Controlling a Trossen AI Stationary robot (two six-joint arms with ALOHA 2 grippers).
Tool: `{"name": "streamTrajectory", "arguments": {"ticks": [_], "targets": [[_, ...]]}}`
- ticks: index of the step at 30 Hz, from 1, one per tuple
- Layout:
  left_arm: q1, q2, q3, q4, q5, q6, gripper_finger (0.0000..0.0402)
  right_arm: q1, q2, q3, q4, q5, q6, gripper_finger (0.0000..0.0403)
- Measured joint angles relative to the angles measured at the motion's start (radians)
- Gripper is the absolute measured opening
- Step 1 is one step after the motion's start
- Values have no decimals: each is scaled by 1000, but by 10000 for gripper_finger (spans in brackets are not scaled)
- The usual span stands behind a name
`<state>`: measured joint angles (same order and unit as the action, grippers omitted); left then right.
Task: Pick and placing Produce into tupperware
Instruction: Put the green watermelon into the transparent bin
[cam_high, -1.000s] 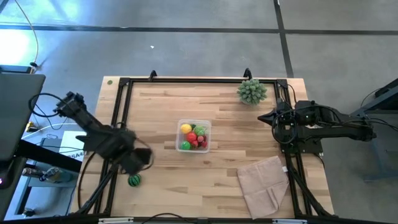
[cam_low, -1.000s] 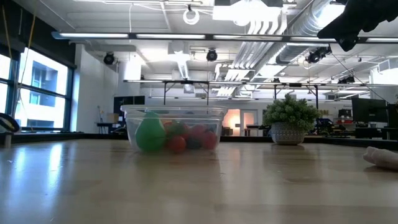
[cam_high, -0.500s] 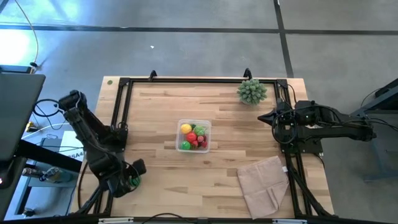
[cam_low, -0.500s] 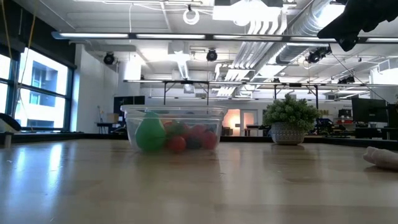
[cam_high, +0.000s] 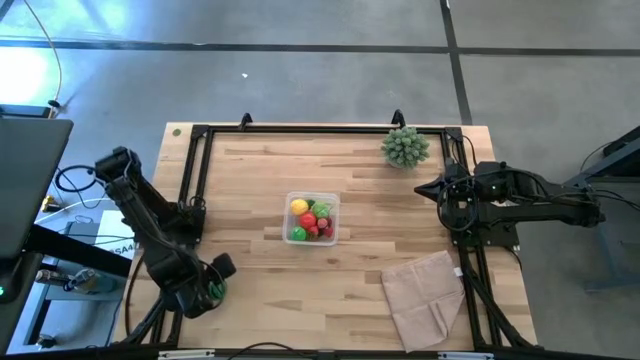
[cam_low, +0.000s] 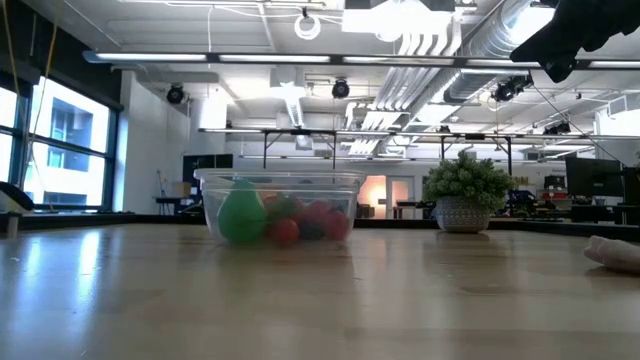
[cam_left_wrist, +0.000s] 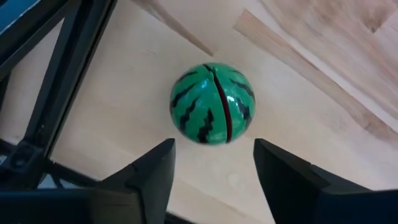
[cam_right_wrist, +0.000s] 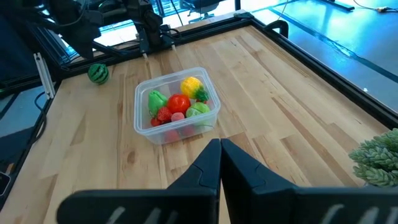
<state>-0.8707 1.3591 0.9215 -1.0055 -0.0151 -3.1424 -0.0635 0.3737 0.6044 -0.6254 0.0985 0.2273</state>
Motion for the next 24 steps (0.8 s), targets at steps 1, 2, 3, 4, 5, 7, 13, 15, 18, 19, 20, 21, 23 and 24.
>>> {"name": "streamTrajectory", "arguments": {"ticks": [1,2,3,4,5,7,13,15,18,19,20,21,23,24], "targets": [[0,11,0,0,0,0,213,0,0,0,0,0,0,0],[0,23,0,-1,0,0,222,0,0,0,0,0,0,0],[0,33,0,-2,0,0,232,0,0,0,0,0,0,0],[0,41,0,-5,-1,0,243,0,0,0,0,0,0,0],[0,46,0,-6,-1,0,253,0,0,0,0,0,0,0],[0,51,0,-6,-2,0,273,0,0,0,0,0,0,0],[0,56,0,-25,-1,0,328,0,0,0,0,0,0,0],[0,77,0,-24,3,0,344,0,0,0,0,0,0,0],[0,115,0,-18,5,0,360,0,0,0,0,0,0,0],[0,129,0,-13,4,0,364,0,0,0,0,0,0,0],[0,138,0,-11,3,0,366,0,0,0,0,0,0,0],[0,147,0,-11,0,0,366,0,0,0,0,0,0,0],[0,164,0,-3,-1,0,365,0,0,0,0,0,0,0],[0,172,0,1,-1,0,363,0,0,0,0,0,0,0]]}}
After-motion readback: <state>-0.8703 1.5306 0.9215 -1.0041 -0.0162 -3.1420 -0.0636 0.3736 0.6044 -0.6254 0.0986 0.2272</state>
